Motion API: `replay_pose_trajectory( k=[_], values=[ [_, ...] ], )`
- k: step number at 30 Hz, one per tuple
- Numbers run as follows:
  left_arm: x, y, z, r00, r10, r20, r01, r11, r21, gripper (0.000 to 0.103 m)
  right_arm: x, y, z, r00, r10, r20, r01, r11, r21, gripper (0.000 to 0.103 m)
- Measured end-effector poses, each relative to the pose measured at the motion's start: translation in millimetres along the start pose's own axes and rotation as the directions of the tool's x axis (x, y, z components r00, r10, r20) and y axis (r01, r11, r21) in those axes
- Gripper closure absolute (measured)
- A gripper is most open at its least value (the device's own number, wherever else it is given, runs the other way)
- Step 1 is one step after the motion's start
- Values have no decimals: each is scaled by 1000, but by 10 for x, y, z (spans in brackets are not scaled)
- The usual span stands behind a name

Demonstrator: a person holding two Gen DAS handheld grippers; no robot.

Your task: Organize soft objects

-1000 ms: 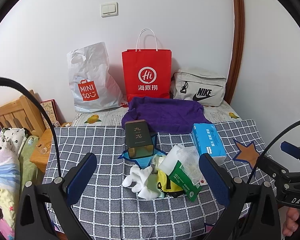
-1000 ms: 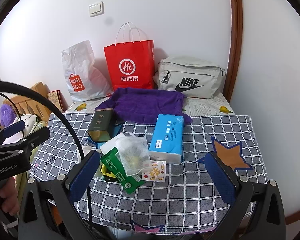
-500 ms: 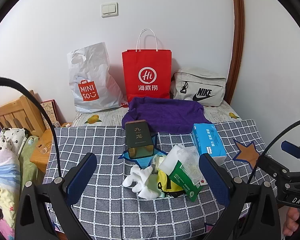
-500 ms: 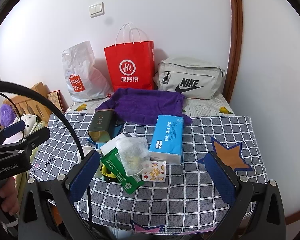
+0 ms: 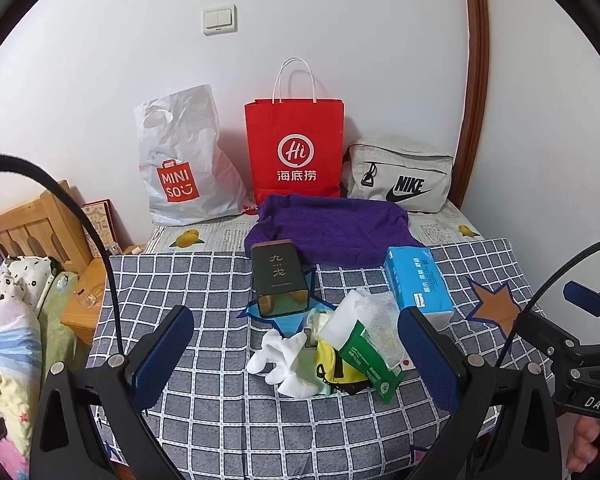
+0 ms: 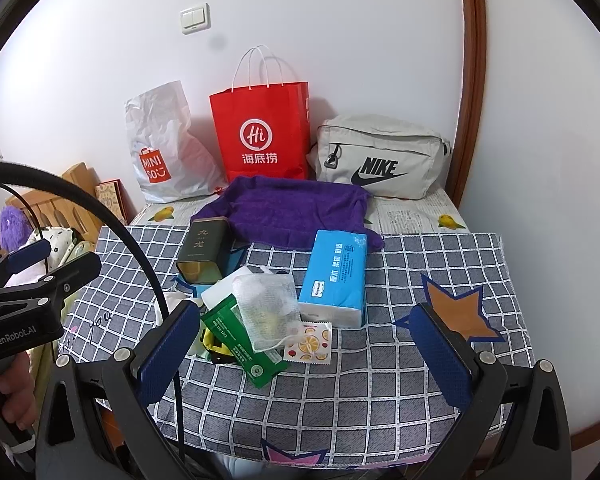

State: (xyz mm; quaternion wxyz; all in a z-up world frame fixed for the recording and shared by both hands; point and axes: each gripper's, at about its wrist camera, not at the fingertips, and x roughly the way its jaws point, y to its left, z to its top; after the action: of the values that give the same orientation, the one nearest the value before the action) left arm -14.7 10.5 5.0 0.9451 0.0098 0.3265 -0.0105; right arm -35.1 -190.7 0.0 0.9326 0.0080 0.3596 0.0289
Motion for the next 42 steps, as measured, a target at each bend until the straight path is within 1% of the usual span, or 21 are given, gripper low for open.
replay_pose_trajectory(
  k=[8,16,19,21,25,29,31,34,35,37,40,41,42],
  values=[
    [-5,-13,-10,1000,-6,3,6,1000,-3,0,-22,-1,-8,1000,1,4,-1,1000,5,0],
    [26,-30,-35,999,-40,-11,40,999,-4,0,-24,4,-6,1000,5,2,-5,1000,5,0],
    [86,-9,-47,998,-50,-25,50,999,-5,0,-19,10,-5,1000,9,5,-9,1000,-3,0],
    [161,30,-65,998,-43,-41,43,999,-11,0,1,10,-14,1000,7,2,-7,1000,-6,0],
    [407,145,-121,995,-38,-88,35,999,-28,0,91,1,-45,1000,7,-17,-7,1000,-5,0],
    [798,309,-250,984,-28,-175,17,998,-63,0,214,-7,-89,999,3,-42,-4,1000,-5,0],
    [1007,380,-343,975,-27,-220,10,997,-79,0,311,-14,-112,998,4,-62,-4,1000,-4,0],
    [1320,414,-483,959,-45,-281,24,997,-75,0,465,-39,-155,995,5,-96,-5,1000,-2,0],
    [1378,419,-507,956,-55,-289,35,997,-76,0,536,-50,-176,994,6,-111,-6,1000,0,0],
    [1581,413,-584,945,-88,-316,65,994,-85,1,651,-62,-201,991,5,-135,-5,1000,2,0],
    [1792,394,-656,933,-93,-349,69,994,-81,2,839,-89,-239,985,0,-170,1,1000,8,0],
    [1884,376,-687,929,-89,-361,69,995,-67,7,892,-104,-251,984,2,-179,0,1000,11,0],
    [1940,362,-708,926,-77,-369,61,997,-54,20,953,-124,-267,982,7,-189,-4,1000,16,0]
  ],
)
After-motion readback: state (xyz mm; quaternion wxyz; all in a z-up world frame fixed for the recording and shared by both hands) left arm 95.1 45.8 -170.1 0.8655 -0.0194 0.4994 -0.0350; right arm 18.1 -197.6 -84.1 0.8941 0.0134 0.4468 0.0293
